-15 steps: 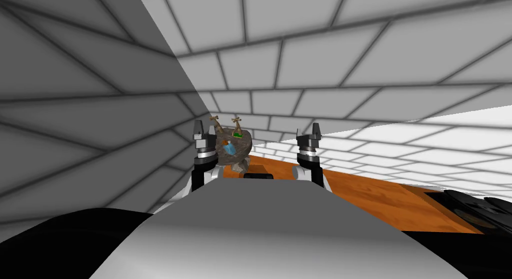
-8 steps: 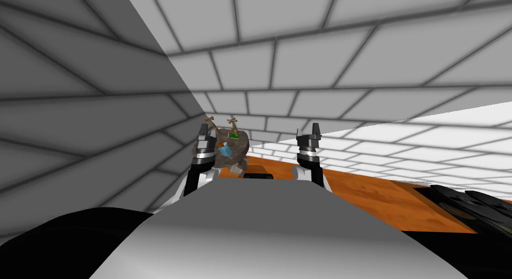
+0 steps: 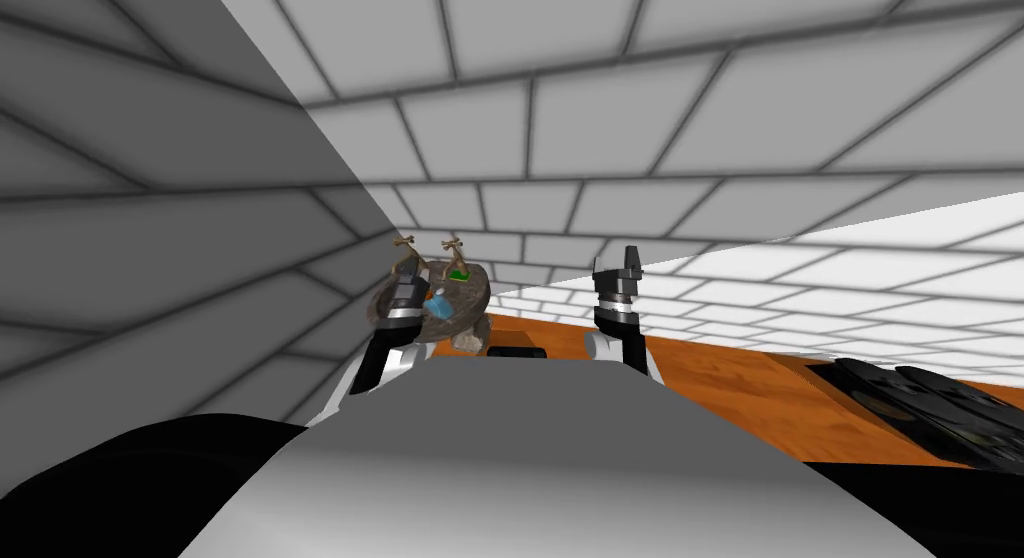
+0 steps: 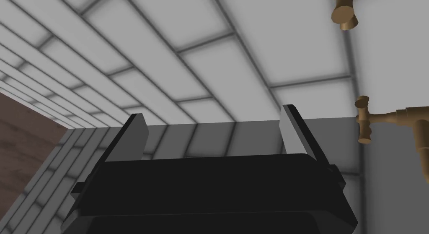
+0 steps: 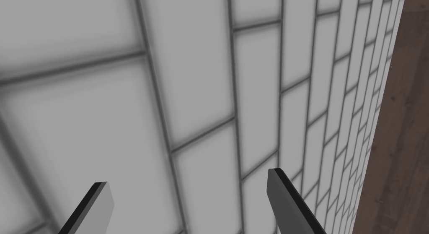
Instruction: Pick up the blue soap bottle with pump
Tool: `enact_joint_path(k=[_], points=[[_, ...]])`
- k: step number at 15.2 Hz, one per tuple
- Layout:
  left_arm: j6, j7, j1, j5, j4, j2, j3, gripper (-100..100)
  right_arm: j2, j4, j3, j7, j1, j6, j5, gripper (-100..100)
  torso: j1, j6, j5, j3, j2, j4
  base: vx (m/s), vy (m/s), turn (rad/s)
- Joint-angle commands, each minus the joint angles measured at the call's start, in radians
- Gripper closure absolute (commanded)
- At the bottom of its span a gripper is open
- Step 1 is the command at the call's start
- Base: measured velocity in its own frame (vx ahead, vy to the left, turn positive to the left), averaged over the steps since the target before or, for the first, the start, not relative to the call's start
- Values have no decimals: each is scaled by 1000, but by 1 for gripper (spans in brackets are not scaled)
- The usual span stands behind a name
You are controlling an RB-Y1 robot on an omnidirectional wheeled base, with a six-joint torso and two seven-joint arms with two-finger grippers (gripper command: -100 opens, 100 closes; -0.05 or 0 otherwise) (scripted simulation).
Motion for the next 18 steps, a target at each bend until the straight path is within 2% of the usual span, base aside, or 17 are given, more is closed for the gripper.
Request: enact_joint_path(k=[1, 2, 3, 5, 6, 8, 9, 10, 11, 13, 14, 16, 17, 18], points=[[50, -1, 14, 13, -6, 14, 19, -100, 0, 0, 0, 0, 0, 0, 0, 0, 0, 0, 0, 0, 0, 0, 41, -65, -71], [51, -1, 14, 13, -6, 14, 19, -100, 0, 0, 0, 0, 0, 0, 0, 0, 0, 0, 0, 0, 0, 0, 28, -46, -22], [86, -4, 30, 30, -2, 30, 43, -100, 0, 0, 0, 0, 0, 0, 0, 0, 1, 0, 0, 0, 0, 0, 41, -59, -64], [101, -4, 30, 30, -2, 30, 43, -100, 0, 0, 0, 0, 0, 0, 0, 0, 0, 0, 0, 0, 0, 0, 38, -60, -45], [138, -7, 48, 47, 2, 45, 68, -100, 0, 0, 0, 0, 0, 0, 0, 0, 1, 0, 0, 0, 0, 0, 39, -65, -73], [154, -7, 48, 47, 2, 45, 68, -100, 0, 0, 0, 0, 0, 0, 0, 0, 0, 0, 0, 0, 0, 0, 38, -66, -49], [189, -10, 66, 65, 6, 59, 95, -100, 0, 0, 0, 0, 0, 0, 0, 0, 0, 0, 0, 0, 0, 0, 35, -89, -66], [208, -10, 66, 65, 6, 59, 95, -100, 0, 0, 0, 0, 0, 0, 0, 0, -1, 0, 0, 0, 0, 0, 43, -95, -75], [232, -14, 85, 84, 9, 72, 123, -100, 0, 0, 0, 0, 0, 0, 0, 0, -1, 0, 0, 0, 0, 0, 55, -85, -98], [265, -14, 85, 84, 9, 72, 123, -100, 0, 0, 0, 0, 0, 0, 0, 0, -1, 0, 0, -1, -1, 0, 58, -78, -53], [298, -17, 105, 103, 12, 84, 151, -100, 0, 0, 0, 0, 0, 0, 0, 0, -1, 0, 0, 0, -1, 0, 66, -77, -83], [324, -17, 105, 103, 12, 84, 151, -100, 0, 0, 0, 0, 0, 0, 0, 0, -1, 0, 0, -1, -1, 0, 46, -68, -53], [351, -21, 126, 123, 15, 94, 180, -100, 0, 0, 0, 0, 0, 0, 0, 0, 0, 0, 0, 0, 0, 0, 43, -61, -76], [375, -21, 126, 123, 15, 94, 180, -100, 0, 0, 0, 0, 0, 0, 0, 0, 0, 0, 0, 0, 0, 0, 51, -67, -80]])
